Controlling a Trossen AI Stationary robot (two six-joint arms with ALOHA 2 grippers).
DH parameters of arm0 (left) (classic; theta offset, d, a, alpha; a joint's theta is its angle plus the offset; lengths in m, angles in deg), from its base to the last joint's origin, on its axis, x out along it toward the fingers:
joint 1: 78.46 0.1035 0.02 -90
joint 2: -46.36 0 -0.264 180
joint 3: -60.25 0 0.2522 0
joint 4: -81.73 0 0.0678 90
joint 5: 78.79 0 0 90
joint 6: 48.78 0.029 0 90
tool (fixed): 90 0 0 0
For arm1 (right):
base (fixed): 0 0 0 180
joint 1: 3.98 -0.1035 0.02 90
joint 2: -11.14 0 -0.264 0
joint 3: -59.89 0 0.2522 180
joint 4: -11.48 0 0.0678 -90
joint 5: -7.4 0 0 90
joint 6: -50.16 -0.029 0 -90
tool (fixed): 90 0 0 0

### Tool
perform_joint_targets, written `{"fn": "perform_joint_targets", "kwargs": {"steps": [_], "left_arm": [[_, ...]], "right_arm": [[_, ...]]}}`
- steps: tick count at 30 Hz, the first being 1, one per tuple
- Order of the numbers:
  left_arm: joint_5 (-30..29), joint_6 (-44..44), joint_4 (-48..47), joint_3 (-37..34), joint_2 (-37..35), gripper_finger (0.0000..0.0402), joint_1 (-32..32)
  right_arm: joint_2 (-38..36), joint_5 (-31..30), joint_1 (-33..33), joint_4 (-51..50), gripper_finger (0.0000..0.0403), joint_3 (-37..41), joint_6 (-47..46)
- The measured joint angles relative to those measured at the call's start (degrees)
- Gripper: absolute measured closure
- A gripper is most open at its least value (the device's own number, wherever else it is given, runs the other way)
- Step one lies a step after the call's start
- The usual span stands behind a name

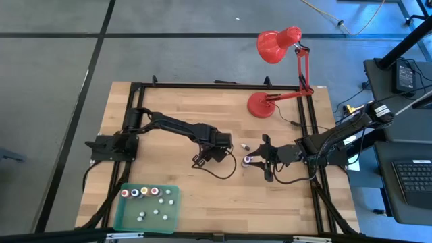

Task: Pick & Place food coloring
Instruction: Put the green food coloring into the blue bin

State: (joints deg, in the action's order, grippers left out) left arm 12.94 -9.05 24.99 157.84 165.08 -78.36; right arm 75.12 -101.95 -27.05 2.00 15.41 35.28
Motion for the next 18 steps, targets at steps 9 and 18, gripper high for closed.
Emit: {"fn": "perform_joint_targets", "kwargs": {"steps": [9, 18], "left_arm": [[-0.57, -7.53, 0.00, -0.02, 0.75, 0.0245, 0.02], [-0.50, -10.52, 0.94, -0.08, 0.79, 0.0245, -0.09]], "right_arm": [[0.02, 0.00, 0.00, -0.09, 0.0246, 0.00, -0.02], [0.02, -0.02, 0.00, -0.09, 0.0246, 0.00, 0.00]]}}
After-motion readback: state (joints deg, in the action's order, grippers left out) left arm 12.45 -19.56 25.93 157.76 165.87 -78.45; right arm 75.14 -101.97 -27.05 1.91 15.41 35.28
